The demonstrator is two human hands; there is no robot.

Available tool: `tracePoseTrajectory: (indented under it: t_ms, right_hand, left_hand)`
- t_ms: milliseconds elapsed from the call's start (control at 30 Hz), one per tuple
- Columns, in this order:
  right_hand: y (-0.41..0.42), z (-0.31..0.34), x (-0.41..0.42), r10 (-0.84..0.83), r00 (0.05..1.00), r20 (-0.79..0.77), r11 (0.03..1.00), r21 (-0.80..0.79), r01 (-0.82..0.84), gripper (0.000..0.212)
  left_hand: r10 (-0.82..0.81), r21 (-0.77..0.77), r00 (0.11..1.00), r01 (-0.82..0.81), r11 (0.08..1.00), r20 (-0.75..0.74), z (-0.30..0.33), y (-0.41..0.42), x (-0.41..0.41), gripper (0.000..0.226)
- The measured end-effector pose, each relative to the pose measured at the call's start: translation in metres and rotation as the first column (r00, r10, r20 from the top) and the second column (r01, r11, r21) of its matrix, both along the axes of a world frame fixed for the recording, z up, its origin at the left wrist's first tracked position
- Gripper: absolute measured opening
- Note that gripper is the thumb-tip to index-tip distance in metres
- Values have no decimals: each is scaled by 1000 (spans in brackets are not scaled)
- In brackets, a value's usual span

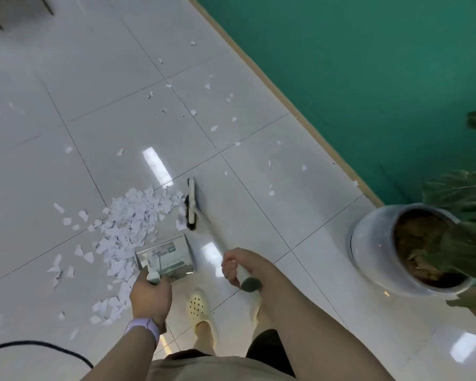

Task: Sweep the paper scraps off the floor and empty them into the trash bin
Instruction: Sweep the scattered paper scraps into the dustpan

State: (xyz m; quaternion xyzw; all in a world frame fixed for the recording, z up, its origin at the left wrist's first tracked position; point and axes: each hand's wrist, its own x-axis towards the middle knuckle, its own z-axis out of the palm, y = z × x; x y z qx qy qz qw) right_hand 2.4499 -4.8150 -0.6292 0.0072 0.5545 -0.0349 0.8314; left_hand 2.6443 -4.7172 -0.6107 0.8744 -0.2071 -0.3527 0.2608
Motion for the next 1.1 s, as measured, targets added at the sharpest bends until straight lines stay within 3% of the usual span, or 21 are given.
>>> tracePoseTrajectory:
  t_ms: [100,200,467,567,667,800,933,1100]
  right_hand:
    - [-26,13,-39,52,998,28,997,-51,-50,19]
    - [-29,30,-79,157,984,-81,971,-171,-169,12]
    - [-15,59,-221,55,928,-368,904,-376,-202,11]
    - [-11,54,-264,-50,887,-458,914,-379,-144,10]
    - [-10,52,-297,-134,839,-528,929,-362,-79,6]
    - [-15,55,-329,-190,775,-603,940,-341,-35,4]
    - [-28,57,-347,-261,747,-612,944,-324,64,22]
    - [-55,60,-353,-410,673,-615,905,-364,219,29]
  left_hand:
    - [80,-11,996,-79,997,31,1,-7,-27,16]
    - [86,-31,995,-84,996,41,0,-20,-64,17]
    - [-124,-63,992,124,990,5,3,-77,-175,20]
    - [-176,-74,984,174,982,-25,9,-103,-214,19]
    - [-170,-80,984,165,983,-51,12,-113,-238,37]
    - [-228,-110,971,219,970,-78,13,-123,-253,29]
    - [-283,-76,954,276,958,-101,4,-131,-251,46]
    - [-445,-9,885,448,894,-135,-26,-147,-229,47]
